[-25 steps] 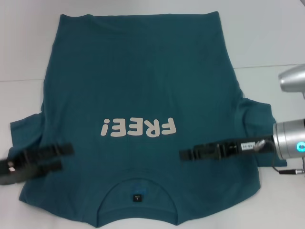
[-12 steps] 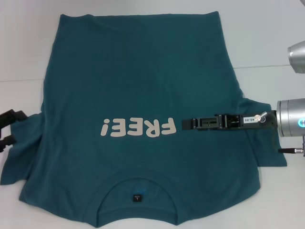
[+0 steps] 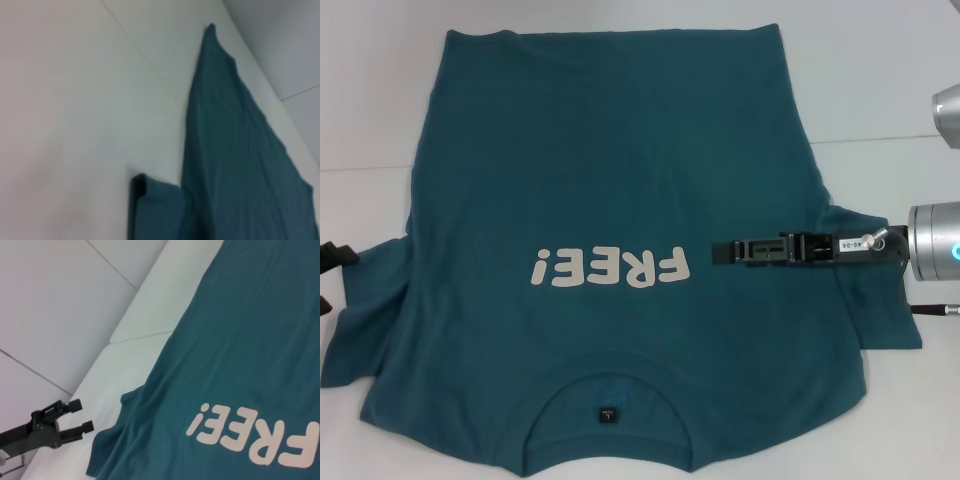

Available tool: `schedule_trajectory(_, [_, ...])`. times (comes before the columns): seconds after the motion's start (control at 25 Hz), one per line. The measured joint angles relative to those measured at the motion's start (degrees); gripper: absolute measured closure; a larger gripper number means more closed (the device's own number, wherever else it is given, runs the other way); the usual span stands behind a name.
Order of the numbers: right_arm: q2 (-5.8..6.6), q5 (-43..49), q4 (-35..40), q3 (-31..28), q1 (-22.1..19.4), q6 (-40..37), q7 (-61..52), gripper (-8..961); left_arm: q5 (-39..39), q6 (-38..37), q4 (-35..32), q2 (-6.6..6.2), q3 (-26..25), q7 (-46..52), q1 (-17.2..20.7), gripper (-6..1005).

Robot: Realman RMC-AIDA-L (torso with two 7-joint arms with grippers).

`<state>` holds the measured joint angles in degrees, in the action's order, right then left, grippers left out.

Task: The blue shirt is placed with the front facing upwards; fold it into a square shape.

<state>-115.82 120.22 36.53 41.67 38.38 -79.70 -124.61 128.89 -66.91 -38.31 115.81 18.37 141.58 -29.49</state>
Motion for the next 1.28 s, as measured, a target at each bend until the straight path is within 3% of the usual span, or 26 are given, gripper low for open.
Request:
schedule_trajectory(0.76, [-0.02, 0.1, -0.06, 0.04, -0.41, 0.55, 0.2, 25, 3.82, 1.68, 1.67, 0.04, 0.68, -0.68, -0.03, 97])
schedule_trajectory(1.28, [-0.02, 0.08, -0.06, 0.24, -0.29, 1.1, 0.4, 25, 4.53, 2.71, 5.06, -0.43, 3.09, -1.44, -2.67, 121])
